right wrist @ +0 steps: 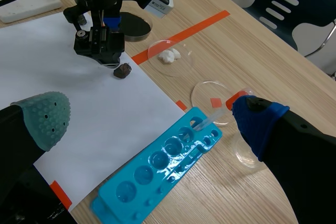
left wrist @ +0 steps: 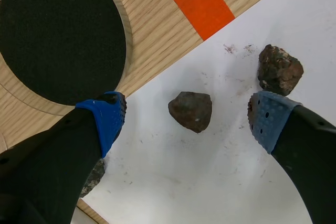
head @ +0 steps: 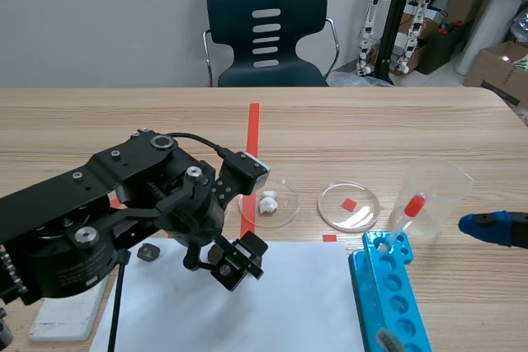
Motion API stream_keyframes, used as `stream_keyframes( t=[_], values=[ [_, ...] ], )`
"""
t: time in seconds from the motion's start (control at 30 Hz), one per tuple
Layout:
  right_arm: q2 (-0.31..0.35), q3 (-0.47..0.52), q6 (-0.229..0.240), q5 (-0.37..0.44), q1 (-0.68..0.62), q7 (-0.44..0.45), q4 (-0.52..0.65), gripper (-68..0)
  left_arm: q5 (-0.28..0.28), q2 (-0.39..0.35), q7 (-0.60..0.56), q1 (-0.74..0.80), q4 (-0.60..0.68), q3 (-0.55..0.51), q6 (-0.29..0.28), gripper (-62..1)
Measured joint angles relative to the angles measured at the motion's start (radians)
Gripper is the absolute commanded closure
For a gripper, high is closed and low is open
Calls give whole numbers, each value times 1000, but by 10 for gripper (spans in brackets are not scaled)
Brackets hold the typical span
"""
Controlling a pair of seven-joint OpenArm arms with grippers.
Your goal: Pick up the middle mineral with the left hand
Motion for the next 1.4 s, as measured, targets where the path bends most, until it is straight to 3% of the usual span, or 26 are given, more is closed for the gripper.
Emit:
stream_keyframes(
  t=[0.37, 0.47, 1.4],
  values=[
    [0, 0, 0, 0, 0, 0, 0, -655, -32, 0, 1, 0, 0, 0, 0, -488],
    [0, 0, 0, 0, 0, 0, 0, -655, -64, 0, 4, 0, 0, 0, 0, -488],
    [0, 0, 0, 0, 0, 0, 0, -655, -52, 9, 7, -5, -48, -1, 0, -471]
  ],
)
